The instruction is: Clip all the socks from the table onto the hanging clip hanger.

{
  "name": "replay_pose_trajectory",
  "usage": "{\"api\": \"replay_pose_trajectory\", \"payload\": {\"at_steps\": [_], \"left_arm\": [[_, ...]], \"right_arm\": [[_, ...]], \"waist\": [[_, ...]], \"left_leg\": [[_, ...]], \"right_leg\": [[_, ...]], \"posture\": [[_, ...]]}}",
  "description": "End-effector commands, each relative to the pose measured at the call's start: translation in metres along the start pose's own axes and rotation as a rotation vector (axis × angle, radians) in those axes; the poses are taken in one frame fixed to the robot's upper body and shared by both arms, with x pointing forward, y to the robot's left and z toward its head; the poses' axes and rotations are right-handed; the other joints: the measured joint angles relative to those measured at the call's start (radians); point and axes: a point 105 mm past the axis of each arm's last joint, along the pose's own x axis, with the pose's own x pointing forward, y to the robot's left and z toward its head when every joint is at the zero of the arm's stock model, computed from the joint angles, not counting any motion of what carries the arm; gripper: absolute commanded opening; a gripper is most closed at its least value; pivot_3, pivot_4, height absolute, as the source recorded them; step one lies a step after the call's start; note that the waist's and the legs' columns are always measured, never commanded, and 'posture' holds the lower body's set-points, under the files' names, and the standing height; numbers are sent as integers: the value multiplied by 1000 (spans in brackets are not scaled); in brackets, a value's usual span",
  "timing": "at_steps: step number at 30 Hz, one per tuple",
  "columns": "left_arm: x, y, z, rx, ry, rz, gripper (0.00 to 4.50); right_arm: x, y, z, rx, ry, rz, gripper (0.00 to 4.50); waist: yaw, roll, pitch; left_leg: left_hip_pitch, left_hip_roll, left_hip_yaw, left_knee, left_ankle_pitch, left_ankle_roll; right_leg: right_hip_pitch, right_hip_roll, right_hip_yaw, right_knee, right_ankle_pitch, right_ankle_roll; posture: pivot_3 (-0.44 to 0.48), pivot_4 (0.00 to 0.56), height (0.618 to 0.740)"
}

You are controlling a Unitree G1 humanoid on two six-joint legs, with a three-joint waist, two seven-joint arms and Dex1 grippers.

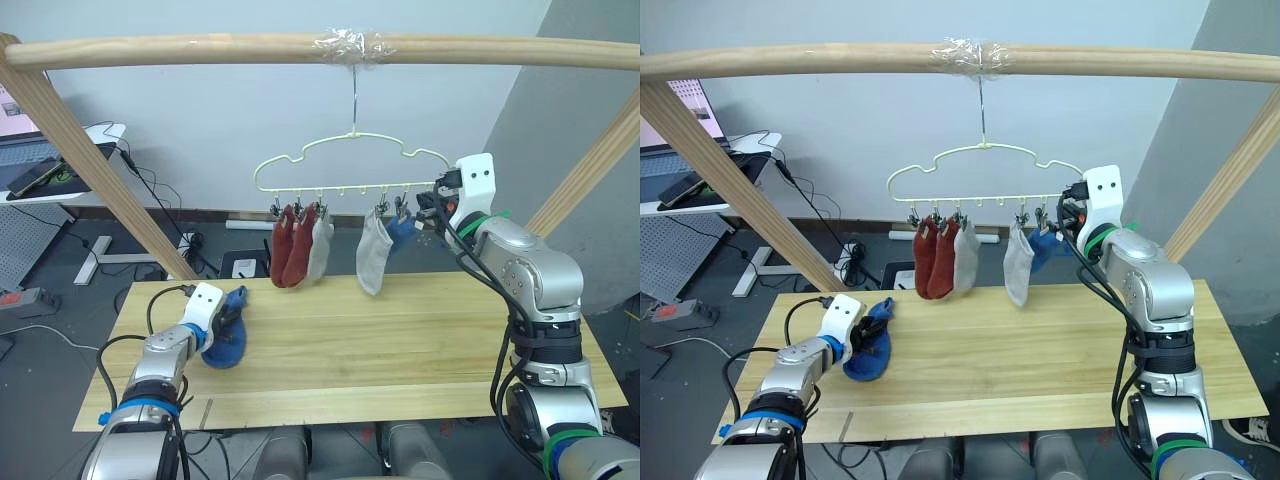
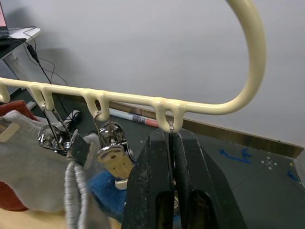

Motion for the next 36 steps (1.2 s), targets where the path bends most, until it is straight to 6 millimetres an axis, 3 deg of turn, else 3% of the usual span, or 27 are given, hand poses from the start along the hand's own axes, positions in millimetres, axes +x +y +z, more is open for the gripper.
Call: {"api": "replay_pose_trajectory", "payload": {"at_steps": [1,2,7,12,19,22,26,36], "left_arm": [[1,-29,-18,34,32,-90,328],[1,-39,-13,39,-7,-121,85],[-6,-92,19,-7,-186,-294,39],[-29,-158,80,-54,-436,-531,39],[-37,-217,143,71,-631,-622,39],[-33,-235,161,124,-684,-624,39],[-27,-255,170,223,-715,-635,39],[-17,-248,198,236,-809,-479,39]], "right_arm": [[-2,-1,8,-8,-26,0,0],[-2,-1,9,-4,-24,5,0],[-6,3,9,84,40,57,0],[-14,6,14,213,141,102,0],[-19,16,21,403,209,129,0],[-19,18,22,438,210,125,0],[-19,19,23,458,201,115,0],[-20,18,23,466,197,100,0]], "waist": [[0,0,0],[0,0,0],[2,0,0],[3,0,0],[-2,0,0],[-5,0,0],[-14,0,-1],[-30,1,-1]], "left_leg": [[0,0,0,0,0,0],[0,0,0,0,0,0],[-1,-1,0,0,0,0],[-2,0,-2,0,0,0],[-2,0,0,0,0,0],[-2,0,0,0,0,0],[-2,0,1,0,0,0],[-2,-1,0,1,0,0]], "right_leg": [[0,0,0,0,0,0],[0,0,0,0,0,0],[0,-1,0,-1,2,-3],[-1,-1,-1,-1,3,-4],[0,0,0,-1,3,-4],[0,0,0,-1,2,-4],[0,0,0,-1,2,-3],[0,0,0,-1,0,1]], "posture": [[-86,168,740],[-78,157,740],[-81,152,740],[-90,145,740],[-110,134,740],[-115,129,740],[-125,128,740],[-142,134,740]]}}
